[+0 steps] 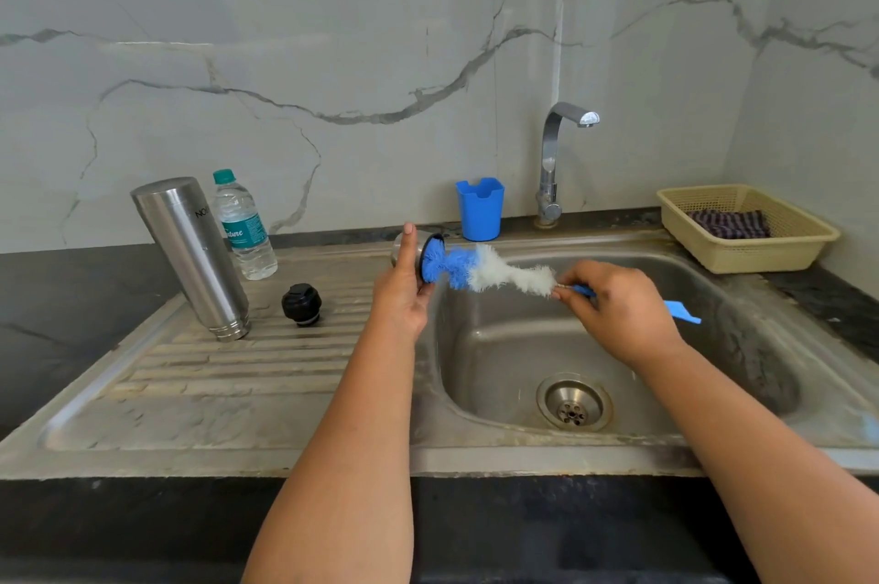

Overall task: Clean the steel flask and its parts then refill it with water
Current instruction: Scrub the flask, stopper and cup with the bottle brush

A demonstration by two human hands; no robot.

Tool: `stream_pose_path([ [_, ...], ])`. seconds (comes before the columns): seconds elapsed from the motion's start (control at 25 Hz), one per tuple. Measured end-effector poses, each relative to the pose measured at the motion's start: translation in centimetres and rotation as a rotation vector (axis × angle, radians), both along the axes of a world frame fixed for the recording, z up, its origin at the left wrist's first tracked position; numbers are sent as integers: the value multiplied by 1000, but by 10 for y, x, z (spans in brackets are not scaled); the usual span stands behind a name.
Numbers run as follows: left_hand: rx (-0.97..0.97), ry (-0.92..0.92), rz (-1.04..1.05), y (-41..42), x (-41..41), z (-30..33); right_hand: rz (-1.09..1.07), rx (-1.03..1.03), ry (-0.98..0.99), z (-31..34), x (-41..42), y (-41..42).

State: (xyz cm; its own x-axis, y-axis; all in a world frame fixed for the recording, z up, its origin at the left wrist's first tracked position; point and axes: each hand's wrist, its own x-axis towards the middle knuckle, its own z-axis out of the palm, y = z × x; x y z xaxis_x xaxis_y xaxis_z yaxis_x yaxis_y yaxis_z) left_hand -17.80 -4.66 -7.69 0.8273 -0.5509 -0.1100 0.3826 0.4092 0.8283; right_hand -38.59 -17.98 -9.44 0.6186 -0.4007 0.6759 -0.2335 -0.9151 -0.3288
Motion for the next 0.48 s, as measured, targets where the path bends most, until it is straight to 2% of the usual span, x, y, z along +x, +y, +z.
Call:
stream_pose_path([
  [0.08, -47, 33, -29, 4, -1, 2, -21, -125, -7, 1, -1, 4],
  [0.12, -148, 61, -63, 7, -1, 4, 22, -46, 24, 0, -2, 3],
  [0.16, -269, 86, -116, 9, -1, 6, 112, 214, 56, 1, -5, 5],
  [0.2, -360, 108, -172, 11, -1, 7, 224, 571, 85, 3, -6, 8],
  [0.24, -406, 121, -216, 11, 1, 8, 267, 825, 110, 5, -7, 9],
  [0.28, -401, 137, -234, 12, 0, 8, 265, 878, 118, 5, -8, 7],
  [0.32, -342, 151, -212, 11, 0, 6, 189, 705, 127, 3, -9, 3],
  [0.4, -140, 168, -134, 7, -2, 3, 1, 177, 95, -1, -7, -1],
  [0.48, 12, 164, -71, 7, -5, 3, -61, -80, 63, 1, -3, 3],
])
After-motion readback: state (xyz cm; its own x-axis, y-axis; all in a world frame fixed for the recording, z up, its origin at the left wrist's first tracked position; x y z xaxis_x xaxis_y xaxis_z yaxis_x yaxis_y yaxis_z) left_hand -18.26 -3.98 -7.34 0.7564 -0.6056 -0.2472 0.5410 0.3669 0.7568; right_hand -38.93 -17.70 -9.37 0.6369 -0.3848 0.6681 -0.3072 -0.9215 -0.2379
